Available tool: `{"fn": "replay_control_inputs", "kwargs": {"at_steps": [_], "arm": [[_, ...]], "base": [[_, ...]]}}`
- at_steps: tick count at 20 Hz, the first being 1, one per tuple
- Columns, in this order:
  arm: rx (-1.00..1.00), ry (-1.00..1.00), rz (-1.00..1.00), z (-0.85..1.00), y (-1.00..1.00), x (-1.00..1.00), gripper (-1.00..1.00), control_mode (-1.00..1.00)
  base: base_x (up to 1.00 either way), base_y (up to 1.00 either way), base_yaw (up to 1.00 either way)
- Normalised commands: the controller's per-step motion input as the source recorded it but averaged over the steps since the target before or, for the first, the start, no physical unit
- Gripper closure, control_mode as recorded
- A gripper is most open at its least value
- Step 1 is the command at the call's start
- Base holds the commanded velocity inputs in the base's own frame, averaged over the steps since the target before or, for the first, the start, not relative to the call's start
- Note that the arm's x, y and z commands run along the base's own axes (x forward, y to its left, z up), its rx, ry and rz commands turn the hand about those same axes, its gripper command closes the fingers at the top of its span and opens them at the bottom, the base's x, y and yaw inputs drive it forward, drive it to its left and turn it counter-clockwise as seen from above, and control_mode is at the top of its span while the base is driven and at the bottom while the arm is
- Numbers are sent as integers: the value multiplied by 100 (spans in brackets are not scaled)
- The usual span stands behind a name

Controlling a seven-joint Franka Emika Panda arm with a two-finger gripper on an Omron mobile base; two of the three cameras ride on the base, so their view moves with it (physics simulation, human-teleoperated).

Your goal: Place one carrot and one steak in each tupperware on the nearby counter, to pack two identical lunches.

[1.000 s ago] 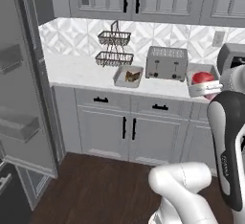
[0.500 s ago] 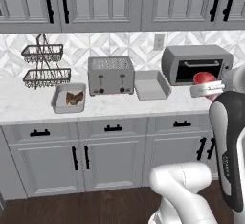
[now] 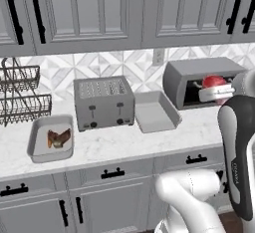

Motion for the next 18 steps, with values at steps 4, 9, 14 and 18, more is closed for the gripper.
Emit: {"fn": "replay_control_inputs", "kwargs": {"at_steps": [4,9,14,18], "arm": [[0,0,0,0,0,0,100,100],[1,13,-4,-58,-1,20,100,-100],[3,12,-3,-100,-2,59,100,-100],[4,0,0,-77,5,94,100,-100]], "base": [[60,0,-9],[17,0,-3],[0,0,0],[0,0,0]]}}
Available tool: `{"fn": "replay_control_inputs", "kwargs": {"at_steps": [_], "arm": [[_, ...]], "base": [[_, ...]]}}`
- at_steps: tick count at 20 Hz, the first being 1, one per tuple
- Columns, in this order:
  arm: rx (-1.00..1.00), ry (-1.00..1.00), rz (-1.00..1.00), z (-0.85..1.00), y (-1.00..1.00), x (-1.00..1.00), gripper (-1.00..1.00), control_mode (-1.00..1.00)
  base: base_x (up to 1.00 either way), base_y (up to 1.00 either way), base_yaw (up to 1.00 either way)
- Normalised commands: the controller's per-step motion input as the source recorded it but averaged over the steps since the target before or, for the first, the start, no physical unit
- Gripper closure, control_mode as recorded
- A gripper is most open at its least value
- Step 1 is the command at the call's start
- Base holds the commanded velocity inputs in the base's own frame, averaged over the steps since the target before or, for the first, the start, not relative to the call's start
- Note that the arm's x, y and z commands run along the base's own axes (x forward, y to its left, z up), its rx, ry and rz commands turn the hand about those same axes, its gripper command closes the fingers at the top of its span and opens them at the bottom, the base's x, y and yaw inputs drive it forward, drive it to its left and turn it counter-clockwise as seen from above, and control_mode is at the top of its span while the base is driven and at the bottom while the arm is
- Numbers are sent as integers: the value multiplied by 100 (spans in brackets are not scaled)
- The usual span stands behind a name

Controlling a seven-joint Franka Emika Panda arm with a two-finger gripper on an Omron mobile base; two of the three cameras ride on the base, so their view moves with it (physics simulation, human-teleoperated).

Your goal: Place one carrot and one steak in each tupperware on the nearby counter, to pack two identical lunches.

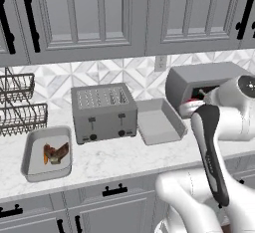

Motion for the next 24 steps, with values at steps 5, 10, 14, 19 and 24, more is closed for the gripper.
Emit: {"fn": "replay_control_inputs", "kwargs": {"at_steps": [5,10,14,19,24], "arm": [[3,0,1,-51,15,73,100,-100],[5,1,0,-42,7,61,100,-100],[4,8,0,-26,0,49,100,-100],[1,11,-1,-21,0,42,100,-100],[0,5,-3,-28,-6,35,100,-100]], "base": [[0,0,0],[0,0,0],[0,0,0],[0,0,0],[0,0,0]]}}
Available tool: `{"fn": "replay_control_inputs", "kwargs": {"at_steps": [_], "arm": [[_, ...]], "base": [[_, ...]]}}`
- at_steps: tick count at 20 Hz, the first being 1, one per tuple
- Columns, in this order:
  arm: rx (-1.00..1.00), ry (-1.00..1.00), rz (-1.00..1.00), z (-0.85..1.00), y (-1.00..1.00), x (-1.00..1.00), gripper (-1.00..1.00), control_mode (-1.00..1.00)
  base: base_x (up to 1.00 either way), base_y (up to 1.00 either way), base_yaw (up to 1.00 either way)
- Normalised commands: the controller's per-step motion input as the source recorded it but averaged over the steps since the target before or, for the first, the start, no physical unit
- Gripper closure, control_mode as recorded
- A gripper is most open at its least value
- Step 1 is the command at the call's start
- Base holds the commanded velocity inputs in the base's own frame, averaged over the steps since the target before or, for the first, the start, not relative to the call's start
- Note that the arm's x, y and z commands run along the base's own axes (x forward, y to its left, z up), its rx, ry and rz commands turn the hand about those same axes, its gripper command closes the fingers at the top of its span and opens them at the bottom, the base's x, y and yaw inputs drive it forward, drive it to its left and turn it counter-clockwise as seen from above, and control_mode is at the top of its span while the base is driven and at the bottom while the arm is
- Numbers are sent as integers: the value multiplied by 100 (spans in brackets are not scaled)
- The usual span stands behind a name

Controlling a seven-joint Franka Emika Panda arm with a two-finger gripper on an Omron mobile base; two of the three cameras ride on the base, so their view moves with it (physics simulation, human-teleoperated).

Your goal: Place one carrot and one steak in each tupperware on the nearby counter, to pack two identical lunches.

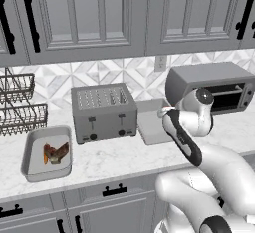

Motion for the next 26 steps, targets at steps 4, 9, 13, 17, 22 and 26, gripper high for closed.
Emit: {"fn": "replay_control_inputs", "kwargs": {"at_steps": [4,9,13,17,22,26], "arm": [[0,0,-3,-34,-17,37,100,-100],[0,0,-1,-32,-4,41,100,-100],[0,0,-1,-21,0,35,100,-100],[0,0,-2,-25,0,36,-100,-100],[0,0,-1,-4,0,12,-100,-100],[0,-4,-3,53,0,0,-100,-100]], "base": [[0,0,0],[0,0,0],[0,0,0],[0,0,0],[0,0,0],[0,0,0]]}}
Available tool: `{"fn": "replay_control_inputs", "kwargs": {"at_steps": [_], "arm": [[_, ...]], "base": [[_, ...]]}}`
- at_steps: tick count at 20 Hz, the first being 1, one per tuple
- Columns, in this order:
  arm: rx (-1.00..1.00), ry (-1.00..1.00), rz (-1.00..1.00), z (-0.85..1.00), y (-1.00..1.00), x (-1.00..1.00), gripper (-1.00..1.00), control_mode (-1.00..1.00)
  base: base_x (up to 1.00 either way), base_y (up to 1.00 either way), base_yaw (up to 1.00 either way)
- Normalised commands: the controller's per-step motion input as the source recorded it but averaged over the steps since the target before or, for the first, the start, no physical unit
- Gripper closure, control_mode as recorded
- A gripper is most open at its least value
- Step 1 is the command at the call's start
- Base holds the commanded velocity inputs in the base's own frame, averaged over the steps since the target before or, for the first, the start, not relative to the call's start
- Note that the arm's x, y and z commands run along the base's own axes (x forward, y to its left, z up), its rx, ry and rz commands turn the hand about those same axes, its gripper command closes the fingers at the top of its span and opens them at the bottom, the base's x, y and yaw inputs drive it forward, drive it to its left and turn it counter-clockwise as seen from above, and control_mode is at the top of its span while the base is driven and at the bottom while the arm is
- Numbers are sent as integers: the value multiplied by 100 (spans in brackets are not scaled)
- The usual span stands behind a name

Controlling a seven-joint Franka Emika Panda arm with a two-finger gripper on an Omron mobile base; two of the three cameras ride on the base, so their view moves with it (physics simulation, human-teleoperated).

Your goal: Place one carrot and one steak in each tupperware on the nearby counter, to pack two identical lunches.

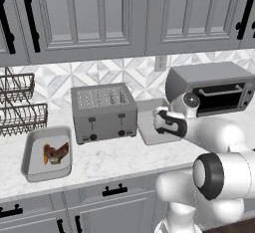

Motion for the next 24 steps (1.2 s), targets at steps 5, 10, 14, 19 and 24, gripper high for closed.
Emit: {"fn": "replay_control_inputs", "kwargs": {"at_steps": [5,10,14,19,24], "arm": [[0,-5,-3,91,0,-18,-100,-100],[0,0,0,68,0,-83,-100,-100],[0,0,0,35,0,-100,-100,-100],[0,-2,0,56,0,-100,-100,-100],[-2,-1,0,55,19,-84,-100,-100]], "base": [[0,0,0],[0,0,0],[0,0,0],[0,0,0],[0,0,0]]}}
